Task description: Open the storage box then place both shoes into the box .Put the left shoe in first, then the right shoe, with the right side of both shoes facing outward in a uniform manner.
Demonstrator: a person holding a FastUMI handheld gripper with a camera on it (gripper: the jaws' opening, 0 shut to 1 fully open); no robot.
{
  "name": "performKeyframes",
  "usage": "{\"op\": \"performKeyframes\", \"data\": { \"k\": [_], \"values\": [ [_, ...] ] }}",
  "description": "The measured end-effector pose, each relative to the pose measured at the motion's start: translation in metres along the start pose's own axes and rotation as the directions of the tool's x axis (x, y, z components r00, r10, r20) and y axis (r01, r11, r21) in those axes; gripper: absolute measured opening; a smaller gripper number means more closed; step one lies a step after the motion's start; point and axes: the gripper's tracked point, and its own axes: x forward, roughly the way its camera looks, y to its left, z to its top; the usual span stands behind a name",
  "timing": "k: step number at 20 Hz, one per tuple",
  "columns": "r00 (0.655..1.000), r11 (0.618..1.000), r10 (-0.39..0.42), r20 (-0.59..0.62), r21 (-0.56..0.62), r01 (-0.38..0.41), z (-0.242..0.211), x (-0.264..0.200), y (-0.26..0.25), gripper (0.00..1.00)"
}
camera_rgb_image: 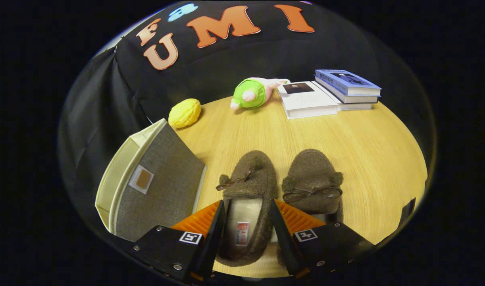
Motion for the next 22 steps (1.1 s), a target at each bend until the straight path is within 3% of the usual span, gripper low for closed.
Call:
{"op": "performKeyframes", "data": {
  "k": [2,8,10,11,13,15,22],
  "values": [
    [1.000,1.000,0.001,-0.016,0.006,-0.001,-0.004,0.009,0.005,0.65],
    [0.990,0.984,-0.142,-0.020,-0.106,0.140,-0.011,0.028,-0.013,0.53],
    [0.986,0.982,-0.168,-0.021,-0.092,0.166,-0.012,0.031,-0.018,0.45],
    [0.983,0.981,-0.184,-0.020,-0.073,0.182,-0.010,0.031,-0.023,0.35],
    [0.988,0.988,-0.154,-0.023,-0.022,0.154,-0.009,0.032,-0.023,0.16],
    [0.996,0.994,-0.082,-0.029,0.068,0.083,-0.006,0.028,-0.015,0.06],
    [0.996,0.956,0.074,0.046,0.282,-0.084,0.031,-0.001,0.010,0.04]
  ]
}}
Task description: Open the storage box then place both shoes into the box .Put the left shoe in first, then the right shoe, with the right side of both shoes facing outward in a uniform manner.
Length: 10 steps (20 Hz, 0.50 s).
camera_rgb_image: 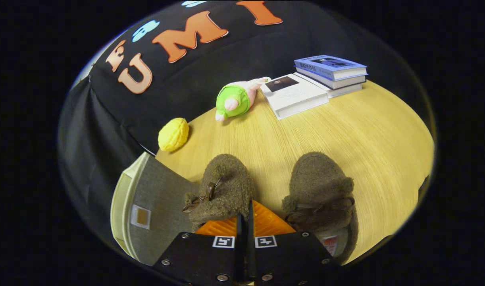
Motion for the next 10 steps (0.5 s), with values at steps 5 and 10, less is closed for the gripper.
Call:
{"op": "performKeyframes", "data": {
  "k": [5,10],
  "values": [
    [0.991,0.996,0.080,0.104,0.021,-0.083,0.045,-0.039,0.045,0.04],
    [0.964,0.978,0.209,0.161,-0.014,-0.210,0.075,-0.074,0.123,0.04]
  ]
}}
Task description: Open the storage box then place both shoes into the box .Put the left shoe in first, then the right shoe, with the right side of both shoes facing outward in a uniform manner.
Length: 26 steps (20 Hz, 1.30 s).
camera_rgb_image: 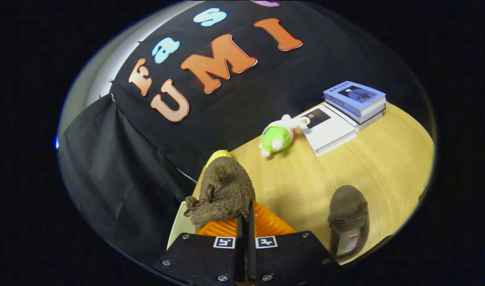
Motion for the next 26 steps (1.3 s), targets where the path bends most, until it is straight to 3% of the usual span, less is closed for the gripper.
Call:
{"op": "performKeyframes", "data": {
  "k": [5,8,16,19,22,24,26],
  "values": [
    [0.995,0.994,0.102,-0.022,-0.033,-0.102,-0.006,0.003,0.074,0.04],
    [0.989,0.991,0.116,-0.089,-0.057,-0.121,-0.034,0.018,0.095,0.04],
    [0.961,0.992,0.004,-0.277,-0.118,-0.038,-0.113,0.070,0.108,0.04],
    [0.920,0.987,-0.064,-0.386,-0.159,0.002,-0.147,0.084,0.103,0.04],
    [0.894,0.991,-0.083,-0.441,-0.130,0.028,-0.164,0.095,0.101,0.05],
    [0.875,0.991,-0.101,-0.474,-0.120,0.050,-0.174,0.103,0.096,0.08],
    [0.859,0.991,-0.108,-0.500,-0.119,0.055,-0.183,0.104,0.094,0.19]
  ]
}}
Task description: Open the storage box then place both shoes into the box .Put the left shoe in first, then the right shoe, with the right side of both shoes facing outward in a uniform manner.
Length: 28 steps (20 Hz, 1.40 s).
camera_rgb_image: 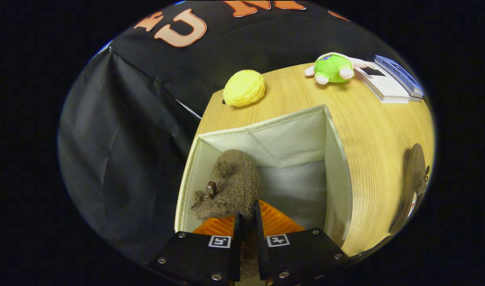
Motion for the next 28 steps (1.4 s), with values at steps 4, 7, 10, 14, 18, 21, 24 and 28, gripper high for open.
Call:
{"op": "performKeyframes", "data": {
  "k": [4,7,10,14,18,21,24,28],
  "values": [
    [0.986,0.989,0.148,-0.081,0.014,-0.147,-0.023,-0.004,0.033,0.47],
    [0.983,0.983,0.185,-0.017,0.018,-0.184,-0.007,-0.020,0.032,0.60],
    [0.976,0.978,0.207,0.065,0.029,-0.209,0.012,-0.047,0.021,0.68],
    [0.960,0.982,0.189,0.206,-0.040,-0.185,0.037,-0.090,-0.001,0.82],
    [0.935,0.986,0.120,0.333,-0.148,-0.074,0.045,-0.128,-0.043,0.95],
    [0.916,0.990,0.087,0.391,-0.140,-0.035,0.046,-0.153,-0.079,0.97],
    [0.913,0.992,0.054,0.405,-0.128,-0.002,0.041,-0.167,-0.123,0.97],
    [0.910,0.992,-0.094,0.405,-0.044,0.122,0.036,-0.171,-0.204,0.97]
  ]
}}
